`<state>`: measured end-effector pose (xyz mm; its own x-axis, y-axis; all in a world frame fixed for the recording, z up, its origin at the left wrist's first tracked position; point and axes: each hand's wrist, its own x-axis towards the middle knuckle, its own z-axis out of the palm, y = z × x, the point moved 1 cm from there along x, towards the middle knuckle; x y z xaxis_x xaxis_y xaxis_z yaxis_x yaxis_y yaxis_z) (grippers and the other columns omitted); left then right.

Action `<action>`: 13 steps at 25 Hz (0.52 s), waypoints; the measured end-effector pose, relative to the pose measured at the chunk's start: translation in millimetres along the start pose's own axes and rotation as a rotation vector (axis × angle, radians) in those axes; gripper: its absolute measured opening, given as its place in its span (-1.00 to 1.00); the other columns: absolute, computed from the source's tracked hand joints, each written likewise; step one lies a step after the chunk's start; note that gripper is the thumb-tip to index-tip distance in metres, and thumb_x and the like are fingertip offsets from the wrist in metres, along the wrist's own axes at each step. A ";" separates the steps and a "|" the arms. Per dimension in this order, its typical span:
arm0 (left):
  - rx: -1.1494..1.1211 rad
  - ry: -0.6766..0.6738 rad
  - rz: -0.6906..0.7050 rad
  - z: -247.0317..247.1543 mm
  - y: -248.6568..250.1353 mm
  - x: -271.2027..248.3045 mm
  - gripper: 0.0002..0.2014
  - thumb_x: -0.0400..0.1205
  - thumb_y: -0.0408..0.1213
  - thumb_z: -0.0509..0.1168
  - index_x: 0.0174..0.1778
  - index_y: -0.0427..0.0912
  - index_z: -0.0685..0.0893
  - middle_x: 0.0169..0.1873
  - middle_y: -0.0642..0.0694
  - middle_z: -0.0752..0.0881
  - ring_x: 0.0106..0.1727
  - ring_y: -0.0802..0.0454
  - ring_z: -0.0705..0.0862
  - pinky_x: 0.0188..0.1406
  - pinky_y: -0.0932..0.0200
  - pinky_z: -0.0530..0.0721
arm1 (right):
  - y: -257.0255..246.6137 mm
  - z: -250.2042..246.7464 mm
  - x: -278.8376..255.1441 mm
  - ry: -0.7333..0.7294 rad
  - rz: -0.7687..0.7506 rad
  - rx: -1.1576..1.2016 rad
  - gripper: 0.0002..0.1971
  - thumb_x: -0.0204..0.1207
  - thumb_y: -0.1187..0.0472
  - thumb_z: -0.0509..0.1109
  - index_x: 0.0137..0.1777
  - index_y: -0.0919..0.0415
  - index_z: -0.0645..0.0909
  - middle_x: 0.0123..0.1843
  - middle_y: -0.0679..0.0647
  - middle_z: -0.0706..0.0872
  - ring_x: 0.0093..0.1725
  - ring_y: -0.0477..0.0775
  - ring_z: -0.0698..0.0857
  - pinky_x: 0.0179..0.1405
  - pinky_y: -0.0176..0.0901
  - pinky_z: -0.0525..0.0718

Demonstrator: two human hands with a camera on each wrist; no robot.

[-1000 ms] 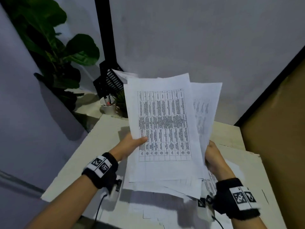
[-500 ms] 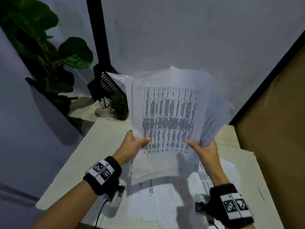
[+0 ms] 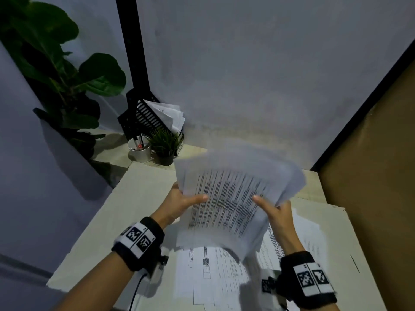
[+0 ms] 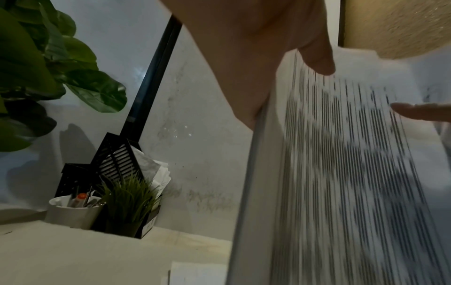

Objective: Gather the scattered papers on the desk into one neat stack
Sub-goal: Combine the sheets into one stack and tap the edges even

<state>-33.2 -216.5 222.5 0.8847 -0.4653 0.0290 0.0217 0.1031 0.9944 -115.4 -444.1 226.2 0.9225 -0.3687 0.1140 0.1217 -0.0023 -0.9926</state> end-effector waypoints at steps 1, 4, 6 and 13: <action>-0.012 0.003 -0.006 0.5 -1.7 -0.8 -0.40 0.03 0.08 0.60 -0.04 0.02 0.64 -0.21 0.18 0.84 -0.09 0.19 0.79 -0.20 0.32 0.73 | 6.6 -0.4 0.4 0.026 0.040 -0.015 -0.72 0.37 0.45 0.47 -0.05 0.05 0.63 -0.21 -0.10 0.82 -0.01 -0.05 0.78 -0.25 -0.37 0.71; 0.023 0.058 -0.040 2.8 -1.2 0.2 -0.74 0.34 -0.12 0.46 -0.08 0.00 0.65 -0.27 0.04 0.84 -0.14 0.04 0.79 -0.18 0.15 0.79 | 15.5 -3.0 1.9 0.090 0.094 -0.040 -0.79 0.35 0.38 0.49 -0.12 0.07 0.64 -0.32 -0.13 0.83 -0.12 0.02 0.77 -0.33 -0.46 0.71; 0.032 0.097 -0.021 2.0 8.5 0.2 -0.82 0.42 -0.19 0.39 -0.09 0.02 0.61 -0.27 -0.02 0.80 -0.15 0.06 0.76 -0.10 0.08 0.79 | 6.3 -4.4 4.8 0.085 0.046 -0.011 -0.81 0.30 0.32 0.51 -0.14 0.06 0.64 -0.35 -0.26 0.82 -0.26 -0.16 0.78 -0.35 -0.47 0.70; 0.107 -0.042 0.189 5.9 37.4 2.2 -0.60 0.24 0.10 0.43 0.03 0.35 0.68 -0.07 0.33 0.79 0.02 0.27 0.73 -0.19 0.37 0.67 | -20.5 -2.0 12.6 0.009 -0.103 0.099 -0.86 0.25 0.19 0.53 -0.19 0.06 0.67 -0.18 -0.06 0.72 -0.28 -0.25 0.71 -0.36 -0.43 0.67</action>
<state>-33.2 -218.8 260.4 0.8483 -0.4827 0.2176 -0.1939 0.0992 0.9760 -107.0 -450.6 247.9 0.9002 -0.3793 0.2141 0.2515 0.0511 -0.9665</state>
